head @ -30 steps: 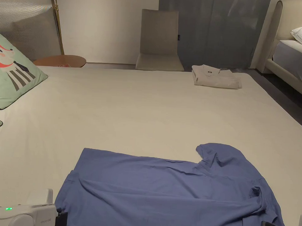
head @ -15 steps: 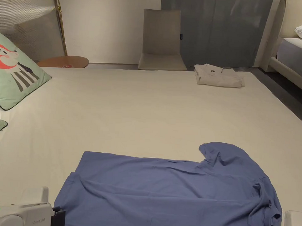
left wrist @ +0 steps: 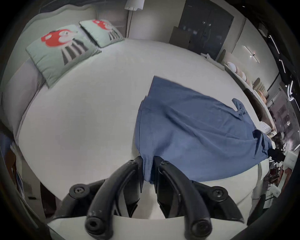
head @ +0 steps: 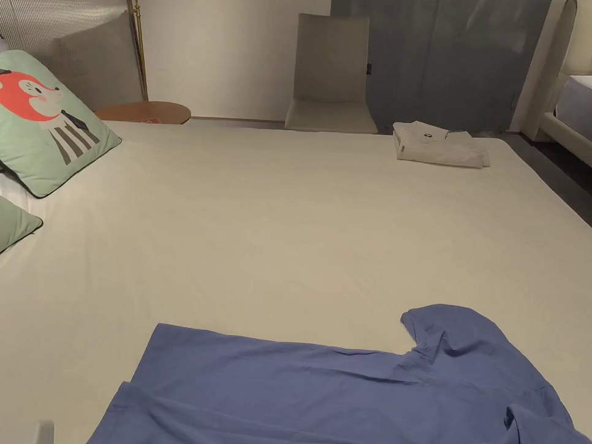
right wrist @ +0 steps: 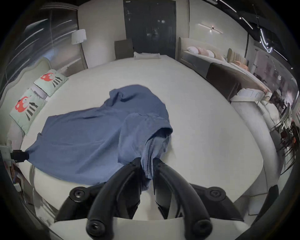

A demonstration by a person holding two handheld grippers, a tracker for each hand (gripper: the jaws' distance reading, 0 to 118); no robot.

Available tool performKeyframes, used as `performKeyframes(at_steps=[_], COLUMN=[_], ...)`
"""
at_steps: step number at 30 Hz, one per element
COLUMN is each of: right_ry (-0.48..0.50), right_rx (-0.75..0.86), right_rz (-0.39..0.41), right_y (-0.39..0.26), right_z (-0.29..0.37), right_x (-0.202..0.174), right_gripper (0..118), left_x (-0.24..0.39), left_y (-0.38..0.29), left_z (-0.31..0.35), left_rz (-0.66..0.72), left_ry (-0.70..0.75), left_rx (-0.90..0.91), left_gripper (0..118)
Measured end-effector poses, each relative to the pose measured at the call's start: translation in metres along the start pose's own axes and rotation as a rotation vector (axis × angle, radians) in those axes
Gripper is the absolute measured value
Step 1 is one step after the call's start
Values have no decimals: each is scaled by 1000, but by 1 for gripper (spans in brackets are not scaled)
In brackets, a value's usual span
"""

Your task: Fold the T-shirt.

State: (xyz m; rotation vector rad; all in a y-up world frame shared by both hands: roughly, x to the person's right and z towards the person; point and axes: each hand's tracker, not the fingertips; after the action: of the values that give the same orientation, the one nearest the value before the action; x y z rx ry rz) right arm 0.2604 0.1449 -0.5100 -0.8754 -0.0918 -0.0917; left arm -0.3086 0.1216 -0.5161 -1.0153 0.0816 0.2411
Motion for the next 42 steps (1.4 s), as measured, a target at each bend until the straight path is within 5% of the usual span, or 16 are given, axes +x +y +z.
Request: performKeyframes(at_steps=[9, 11, 13, 14, 15, 22, 24, 25, 26, 28, 30, 40, 41, 42], right_ry=[-54, -58, -126, -185, -221, -114, -103, -93, -87, -82, -66, -44, -46, -48], right_rx=[-58, -51, -19, 8, 51, 384, 469, 498, 519, 529, 545, 493, 485, 476], right_rz=[10, 0, -31, -21, -18, -94, -88, -80, -76, -82, -78, -34, -36, -38], right_y=[-37, -41, -43, -42, -39, -1, 7, 9, 12, 17, 19, 27, 29, 31], right_z=[-28, -28, -22, -19, -15, 34, 45, 49, 52, 52, 51, 28, 24, 20], right_x=[11, 11, 11, 11, 11, -9, -22, -29, -34, -43, -48, -54, -54, -54], right_gripper=[13, 26, 80, 98, 103, 101, 91, 73, 55, 11, 1, 1, 1, 1], left_x=[-7, -3, -1, 0, -1, 37, 50, 57, 62, 68, 72, 64, 62, 60], left_y=[-34, -36, -35, -35, -33, -1, 6, 10, 13, 17, 18, 81, 93, 106], left_z=[-18, -13, -6, -1, 5, 59, 68, 71, 73, 71, 68, 19, 10, 0], left_rz=[45, 43, 5, -12, -11, -17, -51, -67, -71, -76, -84, -70, -68, -61], left_ry=[29, 39, 106, 134, 143, 21, -5, -13, -16, -34, -53, -97, -94, -83], left_rx=[-42, -22, 13, 45, 92, 433, 494, 506, 484, 480, 484, 356, 334, 306], left_gripper=[9, 32, 75, 93, 106, 108, 98, 81, 60, 0, 0, 1, 7, 28])
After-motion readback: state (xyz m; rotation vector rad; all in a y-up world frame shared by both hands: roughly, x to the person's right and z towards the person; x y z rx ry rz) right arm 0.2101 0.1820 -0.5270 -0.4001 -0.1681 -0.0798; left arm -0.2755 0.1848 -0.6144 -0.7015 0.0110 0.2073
